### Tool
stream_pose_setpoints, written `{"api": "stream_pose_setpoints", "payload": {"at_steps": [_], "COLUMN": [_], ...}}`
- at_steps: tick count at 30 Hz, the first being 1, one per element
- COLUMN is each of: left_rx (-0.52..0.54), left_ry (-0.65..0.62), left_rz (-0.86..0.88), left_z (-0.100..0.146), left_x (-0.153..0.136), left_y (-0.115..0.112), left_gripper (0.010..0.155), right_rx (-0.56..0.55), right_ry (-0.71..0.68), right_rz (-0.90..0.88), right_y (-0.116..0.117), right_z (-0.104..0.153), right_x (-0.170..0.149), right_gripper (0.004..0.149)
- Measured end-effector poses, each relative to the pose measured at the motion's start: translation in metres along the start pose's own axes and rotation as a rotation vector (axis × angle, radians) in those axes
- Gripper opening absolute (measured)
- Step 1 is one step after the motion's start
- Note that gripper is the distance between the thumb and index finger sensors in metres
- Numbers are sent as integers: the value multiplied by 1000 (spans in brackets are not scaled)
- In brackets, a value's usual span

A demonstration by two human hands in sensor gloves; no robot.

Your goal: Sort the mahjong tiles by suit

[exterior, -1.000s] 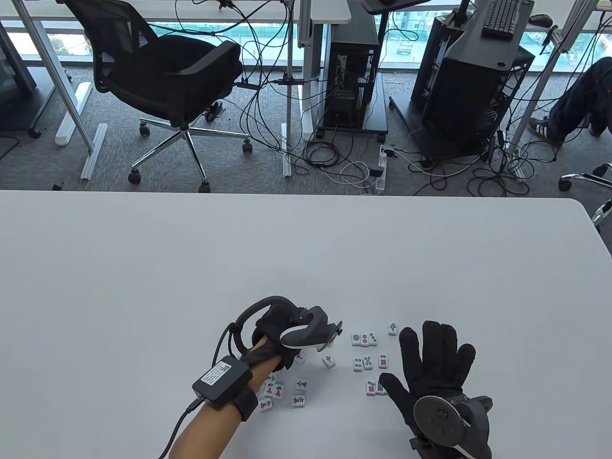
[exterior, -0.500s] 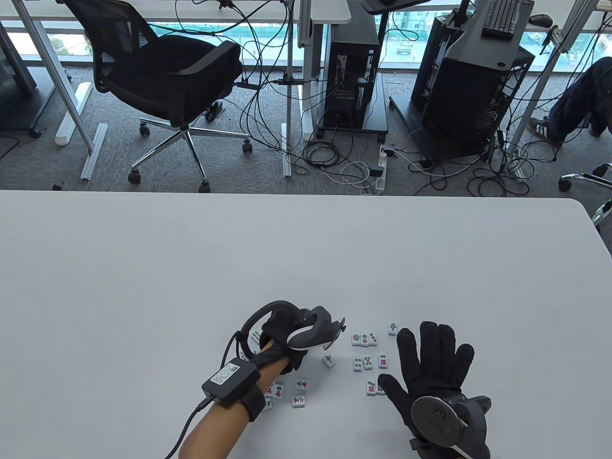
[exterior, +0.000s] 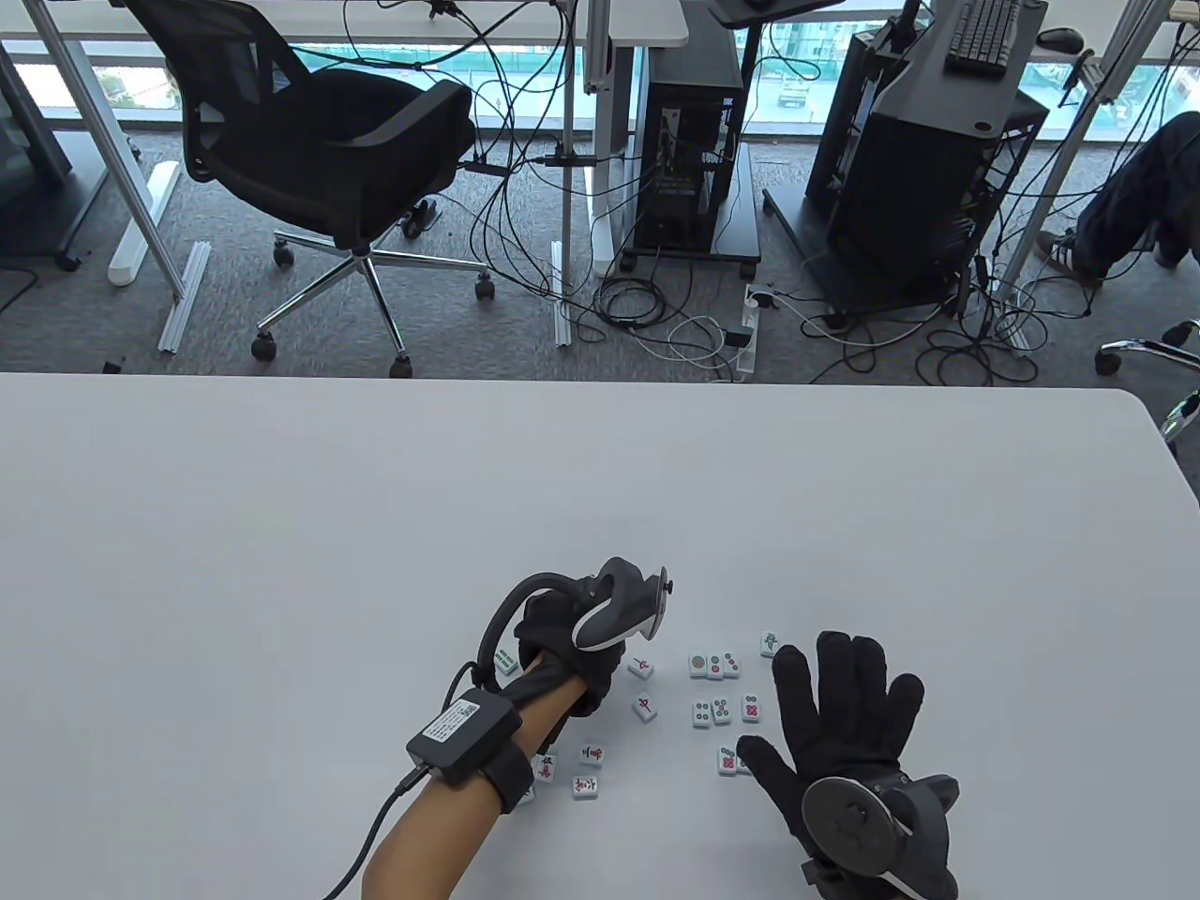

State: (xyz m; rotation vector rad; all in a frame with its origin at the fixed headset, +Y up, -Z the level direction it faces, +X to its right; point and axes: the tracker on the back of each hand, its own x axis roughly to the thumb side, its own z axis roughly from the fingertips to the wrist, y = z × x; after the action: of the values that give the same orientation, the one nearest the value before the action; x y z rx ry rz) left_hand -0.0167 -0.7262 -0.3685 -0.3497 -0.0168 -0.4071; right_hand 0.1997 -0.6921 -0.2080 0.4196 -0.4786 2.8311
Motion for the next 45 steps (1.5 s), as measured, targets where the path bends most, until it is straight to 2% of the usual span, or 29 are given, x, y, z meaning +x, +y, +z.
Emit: {"api": "stream_pose_setpoints", "payload": {"at_steps": [4,11,15,20,24,27,32,34,37,40,44,45], "left_rx": [-67,-51,-5,-35,-14,26,108,188,296,311,324,318], "left_ry": [26,-12,-45,-73,-84,-108,-235,-274,-262,-205,-90,-79], "left_rz": [-5,-43,-47,-34,-33,-40,-47,-68,-70,-73,-110,-123], "left_z": [-10,-14,-10,-14,-16,-18,-16,-10,-5,5,15,16], "left_x": [7,14,13,12,14,19,19,9,-30,-78,-149,-158], "left_y": [-6,-14,-17,-22,-25,-30,-33,-30,-26,-29,-49,-53], "left_gripper": [65,58,59,60,65,63,58,60,60,60,61,60], "right_rx": [1,-3,1,7,8,12,12,12,22,29,44,46], "right_ry": [3,3,3,2,1,-3,-13,-15,-11,1,25,28], "right_rz": [-6,-15,-10,-5,-6,-3,-16,-4,8,5,5,4], "right_y": [0,0,0,1,1,1,1,2,4,6,10,10], "right_z": [0,0,0,0,0,-1,-1,0,-1,-2,-2,-2], "right_x": [-1,-1,-1,0,0,0,2,2,1,-1,-5,-6], "right_gripper": [79,79,79,79,79,79,79,79,79,79,79,79]}}
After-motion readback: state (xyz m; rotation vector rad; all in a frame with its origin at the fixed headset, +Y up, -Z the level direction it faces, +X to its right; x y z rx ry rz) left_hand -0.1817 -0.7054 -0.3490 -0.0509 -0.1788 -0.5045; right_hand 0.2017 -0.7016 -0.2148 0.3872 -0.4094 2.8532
